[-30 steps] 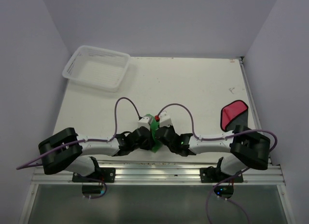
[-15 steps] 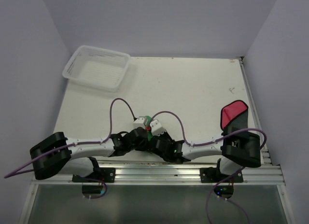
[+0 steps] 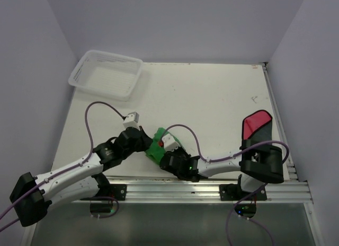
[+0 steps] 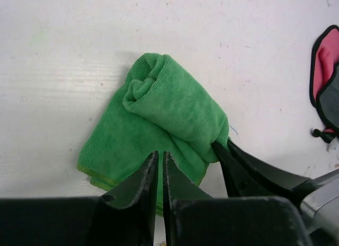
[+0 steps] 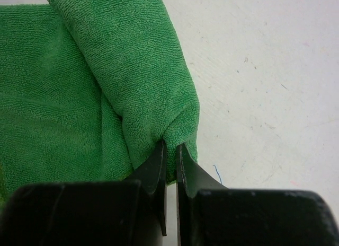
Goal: Roll the towels
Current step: Roll the towel
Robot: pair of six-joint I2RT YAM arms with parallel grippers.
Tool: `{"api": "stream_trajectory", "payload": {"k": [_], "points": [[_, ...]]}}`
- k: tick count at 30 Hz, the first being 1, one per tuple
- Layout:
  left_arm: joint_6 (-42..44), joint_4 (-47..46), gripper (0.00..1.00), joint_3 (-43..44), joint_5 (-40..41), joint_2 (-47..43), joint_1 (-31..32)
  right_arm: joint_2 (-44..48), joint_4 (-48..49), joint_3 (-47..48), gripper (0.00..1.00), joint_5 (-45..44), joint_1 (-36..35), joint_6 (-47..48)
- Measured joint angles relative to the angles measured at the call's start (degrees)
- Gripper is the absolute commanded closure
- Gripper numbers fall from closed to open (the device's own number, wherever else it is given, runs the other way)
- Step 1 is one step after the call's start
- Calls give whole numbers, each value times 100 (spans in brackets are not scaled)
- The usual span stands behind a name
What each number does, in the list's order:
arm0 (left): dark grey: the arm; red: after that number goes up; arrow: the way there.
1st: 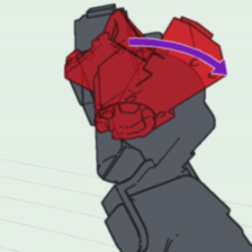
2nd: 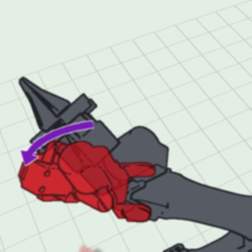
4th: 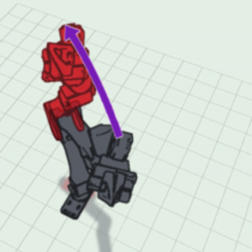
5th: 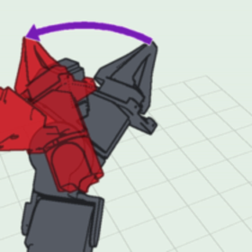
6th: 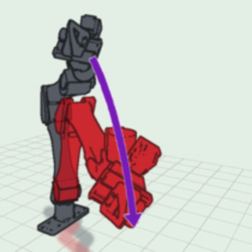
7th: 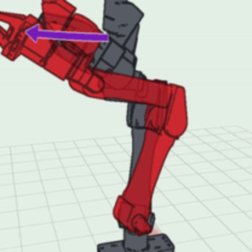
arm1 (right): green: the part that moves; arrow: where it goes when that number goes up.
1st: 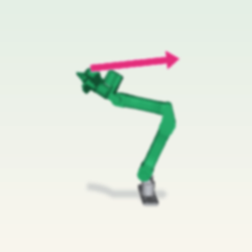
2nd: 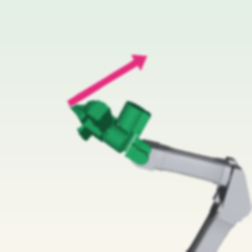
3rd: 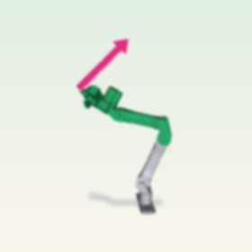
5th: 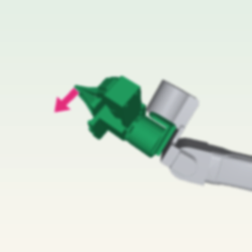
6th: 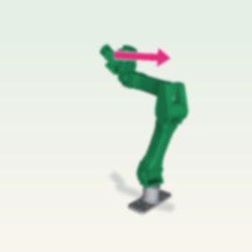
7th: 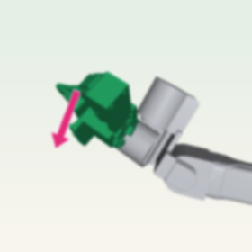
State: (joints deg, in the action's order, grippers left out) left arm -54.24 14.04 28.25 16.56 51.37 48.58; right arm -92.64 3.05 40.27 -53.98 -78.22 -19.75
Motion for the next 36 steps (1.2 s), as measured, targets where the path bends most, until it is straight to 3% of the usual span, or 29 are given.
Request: {"api": "stream_trajectory", "payload": {"k": [8, 17, 36], "points": [[111, -195, 89, 629, -72, 944, -114, -4, -2, 2, 100, -256, -175, 20], [282, -756, 89, 695, -708, 1408, -787, -157, -22, 57, 100, -581, -369, 28], [588, -2092, 91, 647, -1292, 2935, -807, -461, -227, 315, 100, -699, -435, -20]]}}
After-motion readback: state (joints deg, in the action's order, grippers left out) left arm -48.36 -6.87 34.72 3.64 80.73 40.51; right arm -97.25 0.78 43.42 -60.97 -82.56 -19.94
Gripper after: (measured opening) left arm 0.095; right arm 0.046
